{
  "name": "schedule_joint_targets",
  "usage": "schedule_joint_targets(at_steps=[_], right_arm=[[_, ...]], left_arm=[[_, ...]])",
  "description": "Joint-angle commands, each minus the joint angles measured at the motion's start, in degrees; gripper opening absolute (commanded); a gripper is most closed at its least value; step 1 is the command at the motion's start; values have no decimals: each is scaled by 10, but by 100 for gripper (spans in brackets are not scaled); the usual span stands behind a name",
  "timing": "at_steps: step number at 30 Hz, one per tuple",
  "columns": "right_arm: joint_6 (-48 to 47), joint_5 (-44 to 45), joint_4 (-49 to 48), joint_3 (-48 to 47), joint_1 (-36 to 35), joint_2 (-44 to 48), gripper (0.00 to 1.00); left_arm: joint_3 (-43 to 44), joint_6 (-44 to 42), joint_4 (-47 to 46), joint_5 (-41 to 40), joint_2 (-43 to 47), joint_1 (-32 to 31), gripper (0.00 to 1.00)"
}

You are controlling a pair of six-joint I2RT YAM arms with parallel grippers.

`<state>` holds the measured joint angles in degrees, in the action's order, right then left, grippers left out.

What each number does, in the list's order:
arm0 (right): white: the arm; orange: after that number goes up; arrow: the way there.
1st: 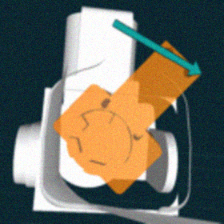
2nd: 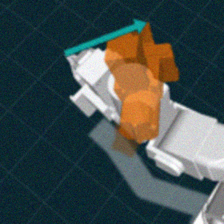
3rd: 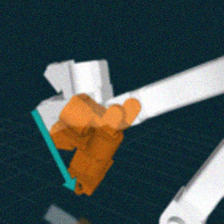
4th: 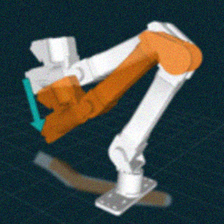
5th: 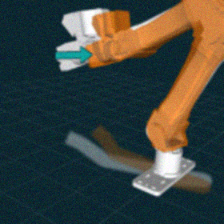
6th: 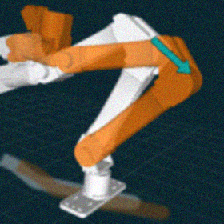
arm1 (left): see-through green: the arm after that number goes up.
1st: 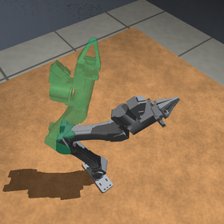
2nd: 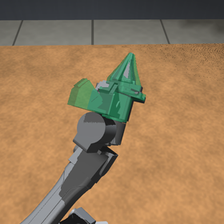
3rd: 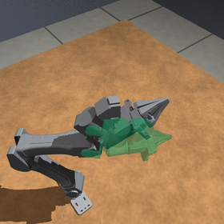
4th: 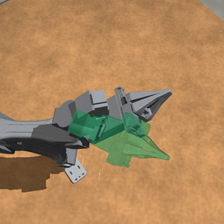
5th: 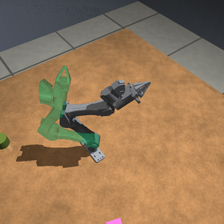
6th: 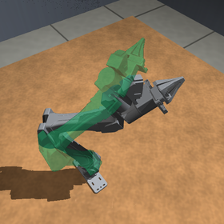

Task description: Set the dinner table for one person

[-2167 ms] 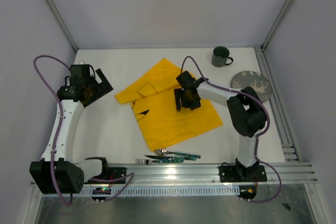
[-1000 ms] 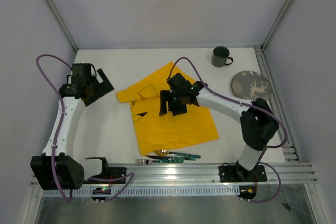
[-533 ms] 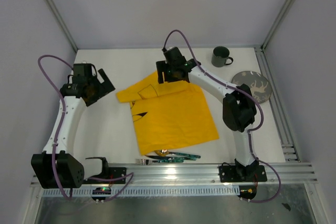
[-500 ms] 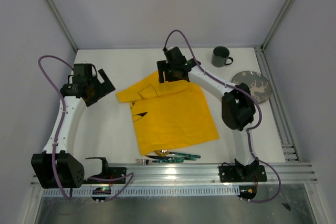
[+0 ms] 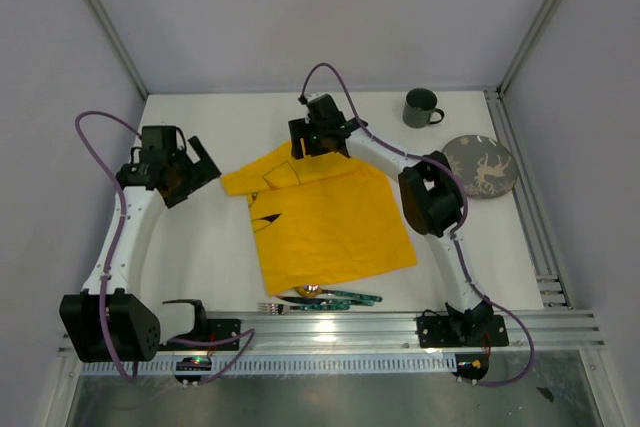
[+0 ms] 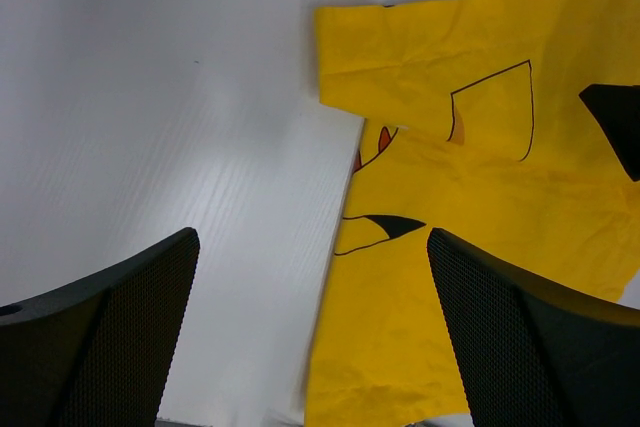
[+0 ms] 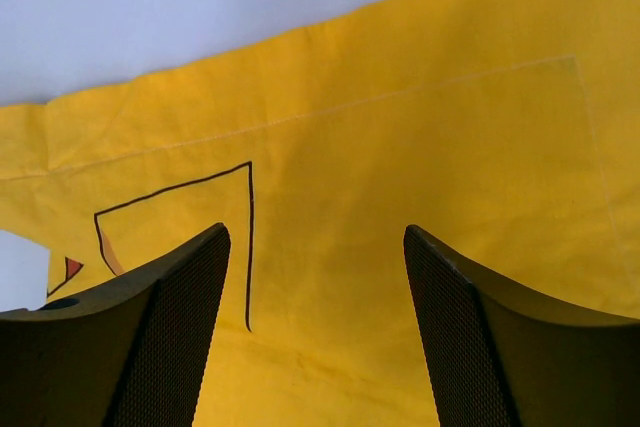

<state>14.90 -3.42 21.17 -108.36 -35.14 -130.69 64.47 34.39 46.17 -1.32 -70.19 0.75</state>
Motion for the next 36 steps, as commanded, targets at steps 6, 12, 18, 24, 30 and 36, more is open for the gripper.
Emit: schedule_joint_targets(at_steps=[6, 12, 18, 24, 30, 36], right_arm=[[-16, -12, -60, -84, 9, -35, 75], [-15, -10, -41, -120, 25, -56, 75], [-38, -11, 3, -142, 33, -70, 75], [-37, -24, 32, -165, 57, -90, 75], [-26, -40, 63, -187, 95, -111, 75], [-9, -65, 84, -191, 135, -120, 75]], left_arm=[[-8, 2, 14, -3, 37, -1, 99], [-7, 12, 31, -6, 50, -1, 99], [5, 35, 48, -7, 76, -1, 99], [8, 66, 52, -10, 105, -1, 99], [28, 87, 76, -16, 119, -1, 99], [49, 99, 90, -24, 133, -1, 99]])
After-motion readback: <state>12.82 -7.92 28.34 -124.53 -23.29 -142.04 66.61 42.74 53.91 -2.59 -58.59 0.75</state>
